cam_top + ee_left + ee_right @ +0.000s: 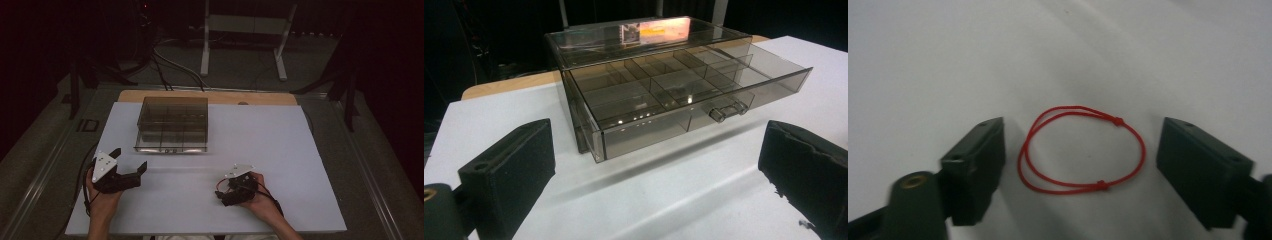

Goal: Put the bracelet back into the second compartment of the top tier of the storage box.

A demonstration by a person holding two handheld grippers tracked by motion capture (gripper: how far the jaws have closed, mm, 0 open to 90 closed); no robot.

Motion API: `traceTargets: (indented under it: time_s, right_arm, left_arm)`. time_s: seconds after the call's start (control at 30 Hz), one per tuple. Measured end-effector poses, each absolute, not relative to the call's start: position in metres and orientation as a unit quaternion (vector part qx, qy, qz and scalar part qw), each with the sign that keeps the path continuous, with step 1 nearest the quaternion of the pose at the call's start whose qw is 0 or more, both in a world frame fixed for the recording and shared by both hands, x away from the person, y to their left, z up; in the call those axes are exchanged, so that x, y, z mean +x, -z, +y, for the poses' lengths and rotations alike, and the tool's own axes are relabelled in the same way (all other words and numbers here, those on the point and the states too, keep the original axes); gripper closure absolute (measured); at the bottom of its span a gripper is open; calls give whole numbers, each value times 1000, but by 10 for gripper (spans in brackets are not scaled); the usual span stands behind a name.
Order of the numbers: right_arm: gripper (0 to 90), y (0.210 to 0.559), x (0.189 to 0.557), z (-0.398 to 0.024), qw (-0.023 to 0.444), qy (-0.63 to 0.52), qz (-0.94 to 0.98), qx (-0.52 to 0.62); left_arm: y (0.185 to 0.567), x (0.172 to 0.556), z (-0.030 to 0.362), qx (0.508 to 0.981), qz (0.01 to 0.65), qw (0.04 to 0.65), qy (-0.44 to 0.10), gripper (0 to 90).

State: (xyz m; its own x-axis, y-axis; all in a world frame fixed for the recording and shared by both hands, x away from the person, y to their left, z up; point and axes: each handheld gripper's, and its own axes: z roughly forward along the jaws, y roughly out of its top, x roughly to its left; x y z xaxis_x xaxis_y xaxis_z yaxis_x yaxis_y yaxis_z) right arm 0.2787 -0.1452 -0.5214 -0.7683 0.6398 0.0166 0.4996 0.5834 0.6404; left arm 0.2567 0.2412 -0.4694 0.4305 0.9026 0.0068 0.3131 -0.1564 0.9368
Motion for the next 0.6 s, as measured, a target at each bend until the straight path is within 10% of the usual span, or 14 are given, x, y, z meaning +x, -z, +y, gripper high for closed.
traceTargets:
  time_s: [0.6]
  right_arm:
    - [898, 515, 276, -147, 116, -312, 892, 307]
  left_arm:
    - [469, 257, 241, 695, 438, 480, -308, 32]
